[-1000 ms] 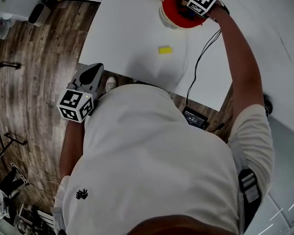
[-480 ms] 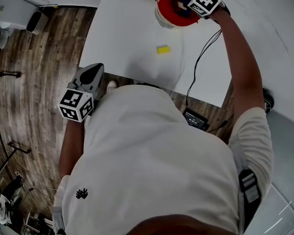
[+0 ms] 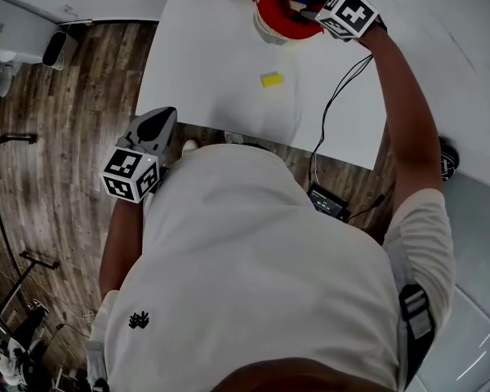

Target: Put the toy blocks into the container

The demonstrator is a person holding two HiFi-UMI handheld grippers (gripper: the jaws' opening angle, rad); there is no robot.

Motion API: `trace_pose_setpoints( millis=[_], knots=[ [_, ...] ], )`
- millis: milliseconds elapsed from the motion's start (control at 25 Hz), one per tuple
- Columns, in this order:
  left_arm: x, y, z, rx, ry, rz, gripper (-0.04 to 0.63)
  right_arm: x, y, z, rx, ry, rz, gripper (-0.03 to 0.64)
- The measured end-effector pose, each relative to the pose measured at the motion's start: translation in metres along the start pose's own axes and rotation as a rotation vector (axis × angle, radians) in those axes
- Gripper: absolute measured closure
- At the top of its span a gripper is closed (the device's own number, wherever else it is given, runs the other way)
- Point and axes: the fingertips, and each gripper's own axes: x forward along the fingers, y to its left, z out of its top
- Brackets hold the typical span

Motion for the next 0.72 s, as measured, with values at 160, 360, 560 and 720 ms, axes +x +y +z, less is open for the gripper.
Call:
trace_pose_setpoints(
  millis=[160,360,560,720],
  knots=[
    [-0.005,0.0,-0.002,0.011,-0.003,-0.016,0.588,-0.017,0.026,0.009,-0.021,-0.027,-0.007,0.494],
    [-0.014,0.002,-0.005,0.019,-0.003,-0.033,0.589,-0.034,0.064,0.022,-0.045,-0.072,0.004,0.497],
    [-0.023,0.002,-0.012,0.018,0.001,-0.051,0.588,-0.039,0.109,0.022,-0.043,-0.101,0.037,0.499],
    [-0.022,-0.001,-0.012,0.022,0.007,-0.072,0.588,-0.036,0.138,0.017,-0.046,-0.106,0.072,0.499]
  ],
)
